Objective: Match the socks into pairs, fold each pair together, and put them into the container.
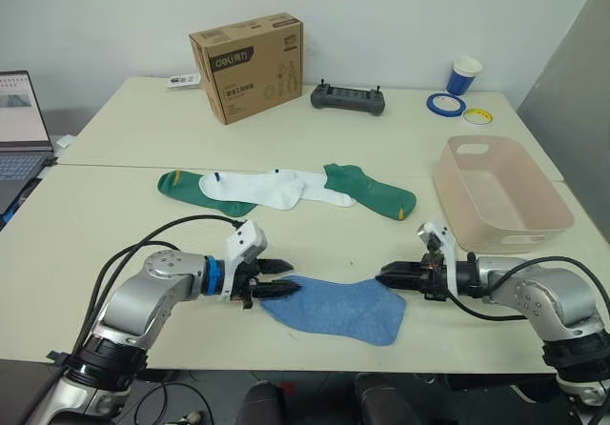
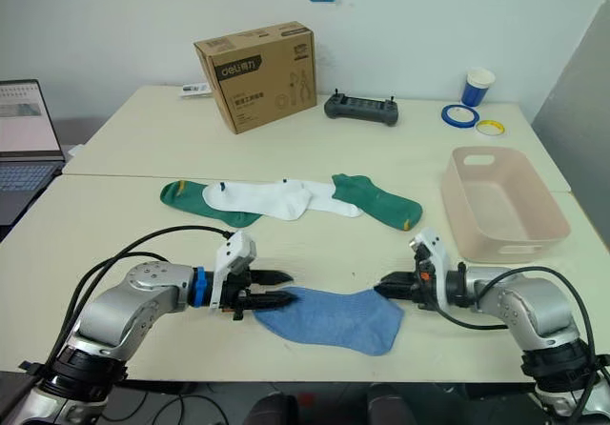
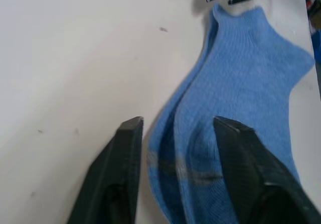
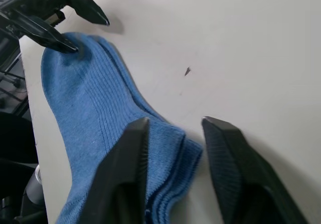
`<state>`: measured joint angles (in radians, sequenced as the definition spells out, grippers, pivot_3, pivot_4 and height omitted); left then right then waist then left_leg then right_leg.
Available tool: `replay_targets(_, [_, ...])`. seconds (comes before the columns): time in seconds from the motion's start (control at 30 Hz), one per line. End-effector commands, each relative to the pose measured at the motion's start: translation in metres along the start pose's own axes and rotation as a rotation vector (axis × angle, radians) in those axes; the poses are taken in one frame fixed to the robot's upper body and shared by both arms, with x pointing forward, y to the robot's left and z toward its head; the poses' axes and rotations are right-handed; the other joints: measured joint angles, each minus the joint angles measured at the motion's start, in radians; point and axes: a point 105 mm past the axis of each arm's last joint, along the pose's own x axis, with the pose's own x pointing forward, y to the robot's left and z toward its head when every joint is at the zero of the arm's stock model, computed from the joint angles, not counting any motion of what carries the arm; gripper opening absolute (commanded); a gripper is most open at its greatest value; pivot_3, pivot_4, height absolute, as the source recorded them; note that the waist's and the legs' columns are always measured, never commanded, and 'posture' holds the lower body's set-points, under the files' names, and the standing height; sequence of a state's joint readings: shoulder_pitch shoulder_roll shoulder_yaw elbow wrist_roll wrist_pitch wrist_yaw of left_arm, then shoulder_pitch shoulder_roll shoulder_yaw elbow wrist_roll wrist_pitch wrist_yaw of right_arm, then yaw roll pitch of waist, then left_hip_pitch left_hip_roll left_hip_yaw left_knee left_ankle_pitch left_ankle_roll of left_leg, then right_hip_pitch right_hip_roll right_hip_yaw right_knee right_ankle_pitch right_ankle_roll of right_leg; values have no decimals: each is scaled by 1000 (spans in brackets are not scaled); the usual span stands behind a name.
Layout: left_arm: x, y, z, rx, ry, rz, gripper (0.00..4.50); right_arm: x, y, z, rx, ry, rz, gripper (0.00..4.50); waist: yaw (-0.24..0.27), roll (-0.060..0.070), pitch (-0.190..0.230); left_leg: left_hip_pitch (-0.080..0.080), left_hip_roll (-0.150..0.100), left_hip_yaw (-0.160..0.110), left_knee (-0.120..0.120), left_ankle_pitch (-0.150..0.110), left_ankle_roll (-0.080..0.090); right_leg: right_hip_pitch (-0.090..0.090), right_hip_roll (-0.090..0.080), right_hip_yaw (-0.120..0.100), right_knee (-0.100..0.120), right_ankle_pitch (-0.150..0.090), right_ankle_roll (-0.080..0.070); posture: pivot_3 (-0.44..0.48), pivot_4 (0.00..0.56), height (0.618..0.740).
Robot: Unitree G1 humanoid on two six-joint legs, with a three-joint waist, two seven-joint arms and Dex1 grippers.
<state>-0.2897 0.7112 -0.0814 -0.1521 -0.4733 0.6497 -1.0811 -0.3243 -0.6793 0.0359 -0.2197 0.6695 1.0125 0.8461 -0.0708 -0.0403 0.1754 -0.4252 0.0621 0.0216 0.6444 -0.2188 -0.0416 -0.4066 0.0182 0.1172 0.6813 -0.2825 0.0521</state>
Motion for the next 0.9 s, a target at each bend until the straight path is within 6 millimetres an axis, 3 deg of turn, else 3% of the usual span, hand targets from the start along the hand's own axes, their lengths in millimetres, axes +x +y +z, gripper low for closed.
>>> replay_targets(0.03, [-21,-8,23,100,-43,-35,3191,-19,26,36,-133,-101,118,2458,-1,0,0,0,0,0,0,0,0,0,0,0,0,0,0,0,150,740])
replay_targets(0.13, [-23,-17,27,195,-27,-82,3191,-13,47,40,-300,-89,186,2458,-2,1,0,0,0,0,-1,0,0,0,0,0,0,0,0,0,150,740])
replay_targets(0.17, [-18,-22,27,252,-13,-113,3225,-4,50,37,-374,-72,194,2037,-1,1,0,0,0,-1,-1,0,0,0,0,-1,0,0,0,0,150,740])
replay_targets(0.27, [-5,-28,22,379,15,-170,2631,14,61,26,-525,-38,249,1185,0,1,0,0,0,-2,-1,0,0,1,0,-2,-1,0,0,0,150,740])
replay_targets(0.37, [6,-29,11,444,47,-213,1627,31,66,13,-588,-18,282,75,6,1,0,0,0,-1,0,0,0,1,0,-1,-1,0,0,0,150,740])
replay_targets(0.47, [12,-30,2,492,75,-244,600,41,65,-5,-652,42,306,0,9,1,0,0,0,0,1,0,0,0,0,-1,0,0,0,0,150,740])
replay_targets(0.53, [19,-25,-3,494,86,-239,10,45,53,-16,-652,66,277,0,14,1,0,0,0,0,1,0,0,0,0,-1,0,0,0,0,150,740])
replay_targets(0.67, [20,-12,-20,480,132,-200,10,33,23,-35,-646,137,192,0,17,1,0,0,0,0,1,0,0,1,0,-1,0,0,0,0,150,740])
replay_targets(0.9, [11,-7,-20,464,113,-171,10,5,1,-43,-668,192,128,0,20,1,0,1,0,0,1,0,0,1,0,0,1,0,0,0,150,740])
